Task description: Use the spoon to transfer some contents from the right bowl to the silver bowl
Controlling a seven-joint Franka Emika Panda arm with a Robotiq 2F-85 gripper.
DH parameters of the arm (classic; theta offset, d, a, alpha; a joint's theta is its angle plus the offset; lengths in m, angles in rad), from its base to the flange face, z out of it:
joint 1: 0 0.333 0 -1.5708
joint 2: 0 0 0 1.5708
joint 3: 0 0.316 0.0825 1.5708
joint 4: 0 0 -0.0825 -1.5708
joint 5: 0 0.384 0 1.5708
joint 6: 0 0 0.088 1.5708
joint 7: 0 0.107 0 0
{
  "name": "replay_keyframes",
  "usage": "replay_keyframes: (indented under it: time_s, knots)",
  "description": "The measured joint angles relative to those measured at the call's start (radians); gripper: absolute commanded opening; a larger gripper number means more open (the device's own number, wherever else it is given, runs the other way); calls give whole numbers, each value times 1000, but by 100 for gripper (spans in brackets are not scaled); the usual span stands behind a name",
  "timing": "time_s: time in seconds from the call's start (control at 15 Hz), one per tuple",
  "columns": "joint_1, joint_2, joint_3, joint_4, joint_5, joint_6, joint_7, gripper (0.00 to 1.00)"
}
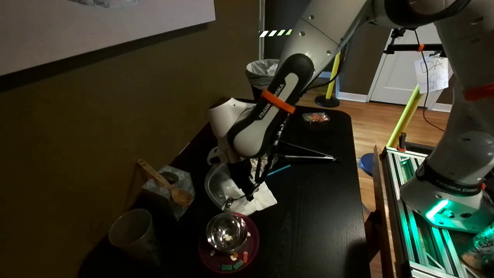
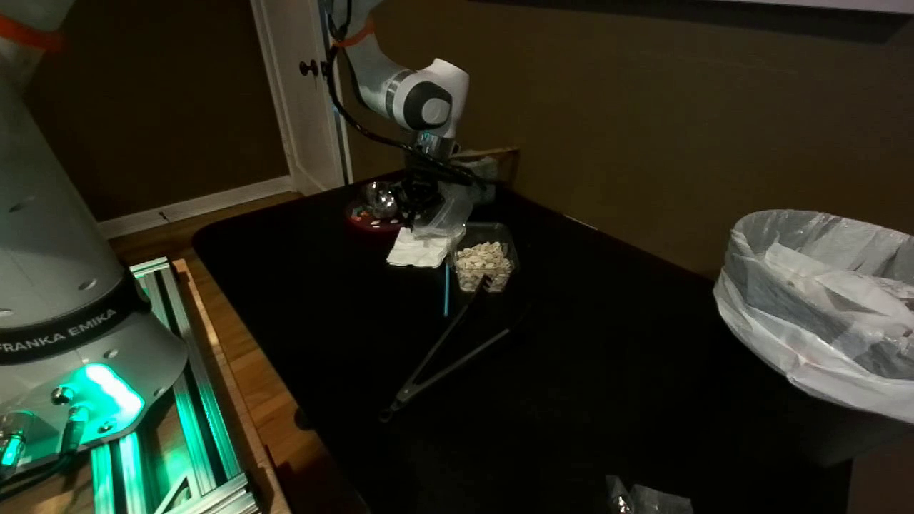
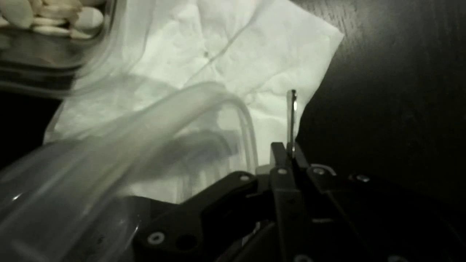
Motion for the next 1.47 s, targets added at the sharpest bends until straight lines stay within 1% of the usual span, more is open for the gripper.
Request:
replay_keyframes:
  time_s: [0.13,0.27,0.4,0.53,0.8,0.93,1.13,1.27,1.47]
  knots:
    - [-4,-88,0,-102,-13,54,25,1]
    - [0,-175,-3,-189,-46,87,81,1]
    - [10,-244,-15,-245,-98,89,159,1]
    - [16,-275,-34,-267,-152,82,234,1]
    - [11,-269,-86,-263,-226,69,349,1]
    - [16,-272,-106,-252,-279,69,447,1]
    - [41,-279,-113,-207,-358,56,599,1]
    - [71,-284,-113,-159,-405,-5,675,1]
    - [121,-274,-124,-65,-501,-154,817,1]
